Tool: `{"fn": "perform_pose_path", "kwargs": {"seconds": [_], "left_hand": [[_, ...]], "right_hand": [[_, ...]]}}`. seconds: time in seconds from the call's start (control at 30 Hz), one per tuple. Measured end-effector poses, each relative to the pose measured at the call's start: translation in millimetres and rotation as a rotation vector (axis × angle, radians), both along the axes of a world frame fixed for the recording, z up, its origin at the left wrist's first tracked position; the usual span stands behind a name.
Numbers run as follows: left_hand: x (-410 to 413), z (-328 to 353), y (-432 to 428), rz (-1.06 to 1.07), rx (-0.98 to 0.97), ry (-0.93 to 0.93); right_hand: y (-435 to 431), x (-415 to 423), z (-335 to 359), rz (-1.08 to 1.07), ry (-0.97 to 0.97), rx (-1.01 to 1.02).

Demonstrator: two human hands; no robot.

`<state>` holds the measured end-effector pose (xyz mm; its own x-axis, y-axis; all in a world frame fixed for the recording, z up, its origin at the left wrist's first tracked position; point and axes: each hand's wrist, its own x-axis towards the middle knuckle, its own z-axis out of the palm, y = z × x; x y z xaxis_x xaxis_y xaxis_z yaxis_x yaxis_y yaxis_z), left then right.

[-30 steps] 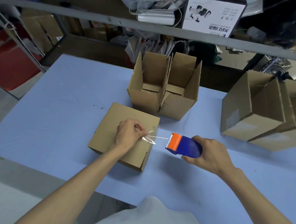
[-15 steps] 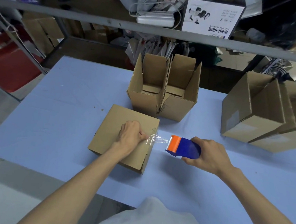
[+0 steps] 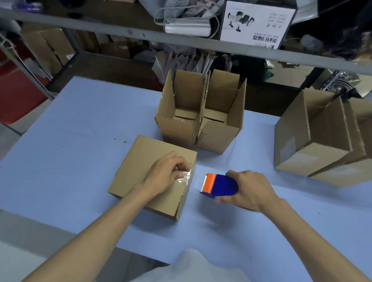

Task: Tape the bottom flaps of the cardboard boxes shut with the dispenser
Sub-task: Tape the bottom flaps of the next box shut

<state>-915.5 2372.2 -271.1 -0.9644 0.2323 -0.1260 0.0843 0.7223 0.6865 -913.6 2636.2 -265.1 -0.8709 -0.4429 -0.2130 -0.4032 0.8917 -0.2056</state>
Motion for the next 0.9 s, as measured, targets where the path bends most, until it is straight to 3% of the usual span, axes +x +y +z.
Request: {"fn": "perform_pose_path", "kwargs": {"seconds": [0.37, 0.53, 0.8, 0.87, 0.9], "left_hand": [[2, -9, -1, 0.007, 0.021, 0.014], [2, -1, 3, -0.181, -0.252, 0.118], [-4, -2, 16, -0.403, -0.623, 0.087], [-4, 3, 19, -0.330, -0.507, 0.035], [-3, 8, 20, -0.174, -0.297, -0.031]], "right_hand": [[-58, -24, 0, 0.072, -0.001, 0.179], [-64, -20, 0, 0.138, 0.021, 0.345], [-23, -10, 25, -0.138, 0.024, 0.058], [-15, -3, 41, -0.176, 0.020, -0.078], [-11, 2, 49, -0.199, 0.027, -0.165]]}}
